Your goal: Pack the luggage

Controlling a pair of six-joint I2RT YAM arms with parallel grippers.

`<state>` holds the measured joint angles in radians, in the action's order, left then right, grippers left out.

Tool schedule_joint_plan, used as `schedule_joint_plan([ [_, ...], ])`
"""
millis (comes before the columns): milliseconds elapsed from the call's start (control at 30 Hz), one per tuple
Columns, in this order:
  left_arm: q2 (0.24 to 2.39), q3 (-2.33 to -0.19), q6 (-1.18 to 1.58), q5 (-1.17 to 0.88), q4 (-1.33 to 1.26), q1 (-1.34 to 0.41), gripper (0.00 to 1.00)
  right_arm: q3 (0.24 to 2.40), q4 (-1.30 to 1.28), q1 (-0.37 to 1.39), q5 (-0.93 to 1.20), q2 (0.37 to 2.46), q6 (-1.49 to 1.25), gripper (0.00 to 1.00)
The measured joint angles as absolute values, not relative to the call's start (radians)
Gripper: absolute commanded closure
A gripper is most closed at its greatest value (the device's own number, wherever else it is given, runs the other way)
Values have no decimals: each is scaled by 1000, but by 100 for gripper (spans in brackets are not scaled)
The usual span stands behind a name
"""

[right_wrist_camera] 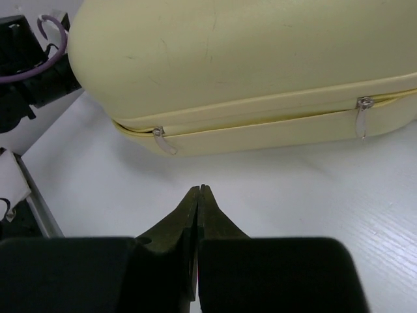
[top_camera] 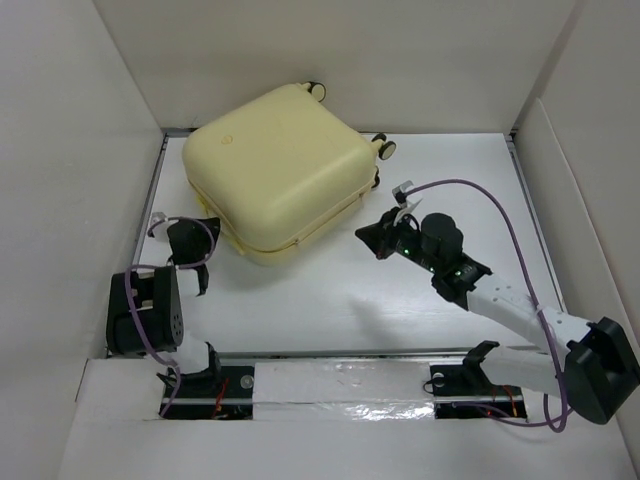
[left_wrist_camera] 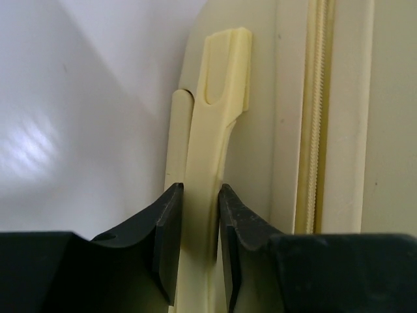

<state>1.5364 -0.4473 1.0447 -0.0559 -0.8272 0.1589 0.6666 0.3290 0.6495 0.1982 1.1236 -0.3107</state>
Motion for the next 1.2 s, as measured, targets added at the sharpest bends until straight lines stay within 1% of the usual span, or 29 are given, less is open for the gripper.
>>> schedule_joint_plan([
  [133, 1421, -326, 1050, -9, -849, 47, 100, 640, 303, 650, 198, 1090, -290, 100],
  [267, 1301, -226, 1069, -16, -837, -83, 100, 552, 330, 656, 198, 1065, -283, 99],
  [333, 1243, -192, 1079, -31, -811, -128, 100, 484, 360, 664, 192, 1060, -282, 86],
  [367, 1215, -177, 1082, -35, -797, -144, 100, 451, 374, 669, 182, 1060, -280, 72],
  [467, 1135, -142, 1083, -44, -749, -165, 100, 380, 395, 676, 144, 1061, -265, 57],
  [633, 1042, -125, 1059, -46, -658, -170, 100, 331, 537, 676, 115, 1137, -190, 55],
  [667, 1035, -125, 1052, -47, -649, -170, 100, 335, 560, 676, 123, 1166, -173, 54],
  [900, 1046, -125, 1028, -57, -662, -170, 100, 369, 710, 709, 164, 1352, -92, 53],
  [1200, 1051, -124, 1003, -64, -673, -168, 100, 424, 809, 721, 141, 1398, -47, 54],
])
